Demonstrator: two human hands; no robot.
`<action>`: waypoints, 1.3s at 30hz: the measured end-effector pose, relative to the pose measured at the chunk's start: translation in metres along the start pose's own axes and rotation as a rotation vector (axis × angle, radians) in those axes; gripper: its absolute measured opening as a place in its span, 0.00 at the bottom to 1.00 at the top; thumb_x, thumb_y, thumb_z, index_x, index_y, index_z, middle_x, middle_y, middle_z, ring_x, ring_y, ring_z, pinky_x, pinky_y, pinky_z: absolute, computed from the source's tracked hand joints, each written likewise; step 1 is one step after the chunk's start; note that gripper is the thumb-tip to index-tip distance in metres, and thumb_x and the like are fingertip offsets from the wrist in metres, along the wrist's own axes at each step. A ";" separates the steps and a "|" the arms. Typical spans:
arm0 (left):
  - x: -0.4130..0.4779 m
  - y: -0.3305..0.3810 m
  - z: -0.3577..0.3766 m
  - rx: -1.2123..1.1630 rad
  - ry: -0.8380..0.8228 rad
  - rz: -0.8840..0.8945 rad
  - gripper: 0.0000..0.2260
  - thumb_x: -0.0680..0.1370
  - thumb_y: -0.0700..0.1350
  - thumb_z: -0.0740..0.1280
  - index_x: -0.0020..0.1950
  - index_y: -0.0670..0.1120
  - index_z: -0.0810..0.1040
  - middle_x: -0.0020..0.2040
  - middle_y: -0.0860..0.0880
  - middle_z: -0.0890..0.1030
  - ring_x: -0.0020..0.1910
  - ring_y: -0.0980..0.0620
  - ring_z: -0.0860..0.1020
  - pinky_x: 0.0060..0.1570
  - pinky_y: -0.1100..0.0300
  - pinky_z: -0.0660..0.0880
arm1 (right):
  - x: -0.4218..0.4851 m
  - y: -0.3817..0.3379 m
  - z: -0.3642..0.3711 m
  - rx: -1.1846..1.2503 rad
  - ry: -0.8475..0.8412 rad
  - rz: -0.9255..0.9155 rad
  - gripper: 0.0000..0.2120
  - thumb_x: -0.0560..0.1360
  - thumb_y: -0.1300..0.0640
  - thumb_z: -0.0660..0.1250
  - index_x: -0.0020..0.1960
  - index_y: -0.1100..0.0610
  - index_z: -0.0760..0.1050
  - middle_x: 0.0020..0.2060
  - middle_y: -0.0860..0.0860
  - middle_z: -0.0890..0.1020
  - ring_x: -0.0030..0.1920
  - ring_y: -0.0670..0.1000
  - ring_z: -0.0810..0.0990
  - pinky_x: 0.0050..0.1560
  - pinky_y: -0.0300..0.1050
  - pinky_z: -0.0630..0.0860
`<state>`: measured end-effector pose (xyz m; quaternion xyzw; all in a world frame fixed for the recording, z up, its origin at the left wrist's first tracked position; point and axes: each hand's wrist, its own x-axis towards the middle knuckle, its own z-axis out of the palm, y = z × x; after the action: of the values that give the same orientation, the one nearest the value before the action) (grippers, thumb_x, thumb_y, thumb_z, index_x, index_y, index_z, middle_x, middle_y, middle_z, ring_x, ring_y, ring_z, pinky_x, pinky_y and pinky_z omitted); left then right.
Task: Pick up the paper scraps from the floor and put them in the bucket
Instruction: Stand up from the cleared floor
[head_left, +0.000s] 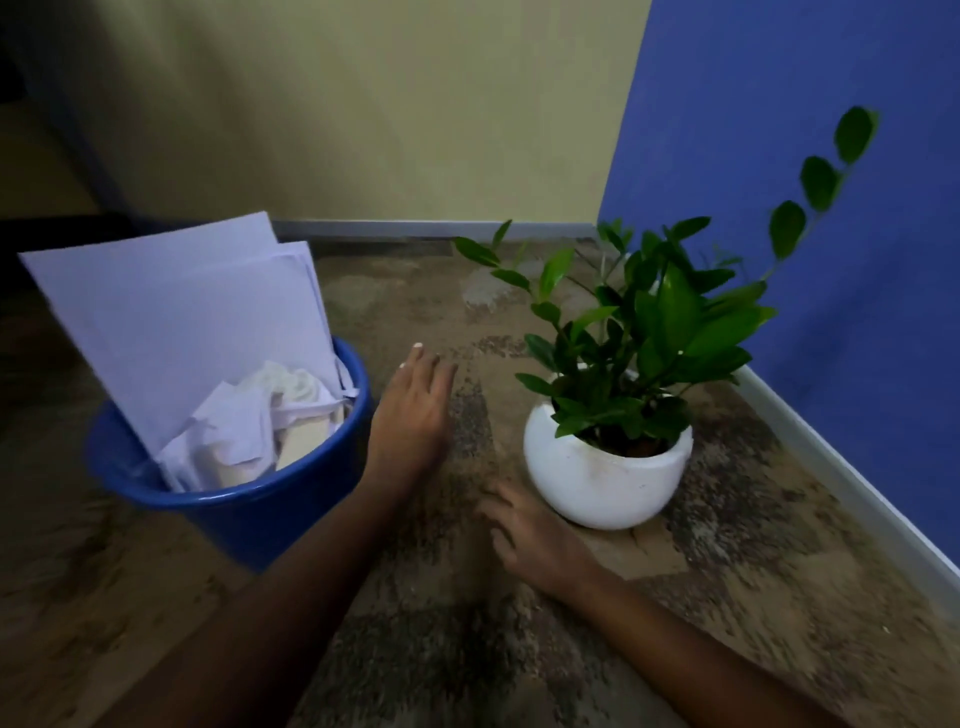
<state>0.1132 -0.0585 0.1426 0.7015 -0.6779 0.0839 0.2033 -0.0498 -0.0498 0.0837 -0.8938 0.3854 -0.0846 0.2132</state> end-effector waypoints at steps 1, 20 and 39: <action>0.003 0.002 0.005 0.011 -0.032 0.011 0.22 0.79 0.36 0.55 0.74 0.40 0.62 0.75 0.40 0.63 0.78 0.44 0.54 0.76 0.53 0.54 | -0.005 0.006 -0.005 -0.021 -0.022 0.005 0.19 0.77 0.64 0.57 0.67 0.58 0.71 0.72 0.54 0.64 0.72 0.52 0.64 0.69 0.39 0.59; 0.102 0.075 -0.234 -0.037 -0.319 -0.162 0.23 0.78 0.37 0.59 0.73 0.38 0.64 0.72 0.38 0.67 0.76 0.41 0.60 0.71 0.51 0.62 | -0.142 -0.024 -0.331 -0.199 -0.237 0.205 0.20 0.78 0.62 0.53 0.68 0.55 0.69 0.72 0.51 0.64 0.73 0.48 0.62 0.67 0.39 0.63; 0.207 0.185 -0.456 -0.392 -0.326 -0.540 0.23 0.78 0.38 0.60 0.73 0.42 0.63 0.70 0.40 0.67 0.68 0.41 0.69 0.63 0.51 0.71 | -0.149 -0.090 -0.596 0.225 0.173 0.603 0.13 0.75 0.68 0.61 0.55 0.58 0.79 0.56 0.54 0.78 0.58 0.51 0.77 0.53 0.34 0.67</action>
<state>0.0165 -0.0663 0.6683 0.8071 -0.4949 -0.2172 0.2378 -0.2817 -0.0752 0.6588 -0.6998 0.6376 -0.1353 0.2923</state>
